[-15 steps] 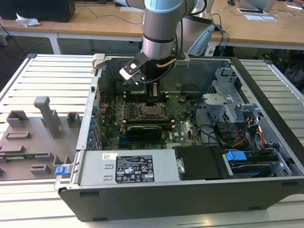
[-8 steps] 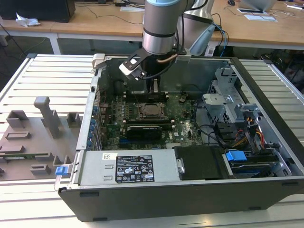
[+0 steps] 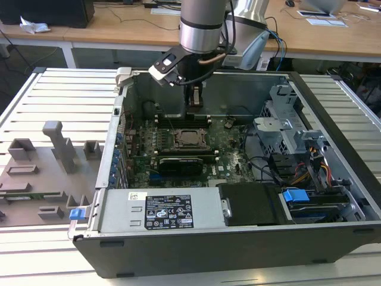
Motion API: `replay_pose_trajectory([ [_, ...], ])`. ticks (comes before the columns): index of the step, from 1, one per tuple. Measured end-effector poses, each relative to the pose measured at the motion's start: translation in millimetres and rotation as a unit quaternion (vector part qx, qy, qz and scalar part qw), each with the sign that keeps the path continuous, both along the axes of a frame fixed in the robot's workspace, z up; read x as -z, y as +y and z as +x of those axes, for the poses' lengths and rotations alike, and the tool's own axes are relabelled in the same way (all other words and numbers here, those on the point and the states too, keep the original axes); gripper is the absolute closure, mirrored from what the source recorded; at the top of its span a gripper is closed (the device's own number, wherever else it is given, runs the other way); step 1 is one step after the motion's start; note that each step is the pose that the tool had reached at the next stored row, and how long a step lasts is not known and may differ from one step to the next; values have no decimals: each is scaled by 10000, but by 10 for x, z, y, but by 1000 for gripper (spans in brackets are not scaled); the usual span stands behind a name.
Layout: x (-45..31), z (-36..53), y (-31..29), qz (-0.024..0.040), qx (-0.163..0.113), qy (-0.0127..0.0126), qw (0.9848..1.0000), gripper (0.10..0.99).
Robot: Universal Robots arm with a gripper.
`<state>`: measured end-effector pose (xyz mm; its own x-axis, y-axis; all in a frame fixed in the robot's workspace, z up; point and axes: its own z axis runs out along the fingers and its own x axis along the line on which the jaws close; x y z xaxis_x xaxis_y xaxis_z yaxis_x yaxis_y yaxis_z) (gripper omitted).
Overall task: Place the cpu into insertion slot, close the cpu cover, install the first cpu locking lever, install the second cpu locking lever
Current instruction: 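Close the cpu cover, then install the first cpu locking lever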
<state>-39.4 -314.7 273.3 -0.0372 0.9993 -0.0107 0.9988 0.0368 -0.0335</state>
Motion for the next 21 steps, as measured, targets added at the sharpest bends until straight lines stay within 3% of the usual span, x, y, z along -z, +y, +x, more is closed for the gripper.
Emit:
replay_pose_trajectory([
  [16,-15,0,0,1,-21,0,10000,980],
  [21,-15,0,0,0,-417,0,9991,980],
])
